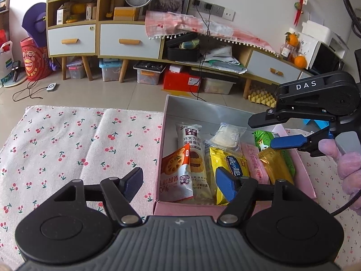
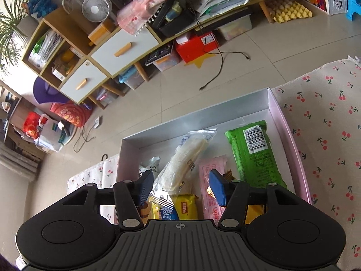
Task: Organize snacks
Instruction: 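Open both tools to release the snacks and lift out of the box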
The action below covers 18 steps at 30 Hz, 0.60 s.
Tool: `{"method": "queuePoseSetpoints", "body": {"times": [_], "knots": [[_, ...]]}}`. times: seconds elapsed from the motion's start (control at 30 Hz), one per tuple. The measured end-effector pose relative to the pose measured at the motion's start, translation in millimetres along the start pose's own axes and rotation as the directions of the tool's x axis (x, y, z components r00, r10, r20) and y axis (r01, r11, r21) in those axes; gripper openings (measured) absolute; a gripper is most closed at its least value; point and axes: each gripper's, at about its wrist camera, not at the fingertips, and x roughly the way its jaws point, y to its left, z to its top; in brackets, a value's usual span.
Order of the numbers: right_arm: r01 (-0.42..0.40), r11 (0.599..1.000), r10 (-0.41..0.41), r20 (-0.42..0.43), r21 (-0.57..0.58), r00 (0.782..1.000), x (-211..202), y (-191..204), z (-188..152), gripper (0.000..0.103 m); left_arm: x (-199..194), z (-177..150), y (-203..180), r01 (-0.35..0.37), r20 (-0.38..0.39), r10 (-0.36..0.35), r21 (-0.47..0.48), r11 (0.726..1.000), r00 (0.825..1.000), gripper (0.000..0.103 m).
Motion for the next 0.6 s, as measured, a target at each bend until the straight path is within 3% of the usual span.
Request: {"method": "queuePoseSetpoints", "body": {"times": [0.37, 0.43, 0.6], "knots": [[-0.014, 0.995, 0.018, 0.037, -0.095, 0.999, -47, -2, -18, 0.06, -23, -2, -8, -0.028, 0.012, 0.028, 0.026, 0.999, 1.0, 0.078], [-0.034, 0.994, 0.039, 0.049, -0.099, 0.998, -60, -4, -21, 0.066, -31, -4, -9, -0.031, 0.014, 0.031, 0.028, 0.999, 0.999, 0.08], [-0.048, 0.99, 0.057, 0.065, -0.13, 0.996, -82, -3, -28, 0.069, -46, -7, -9, -0.046, 0.018, 0.045, 0.037, 0.998, 0.999, 0.086]]}}
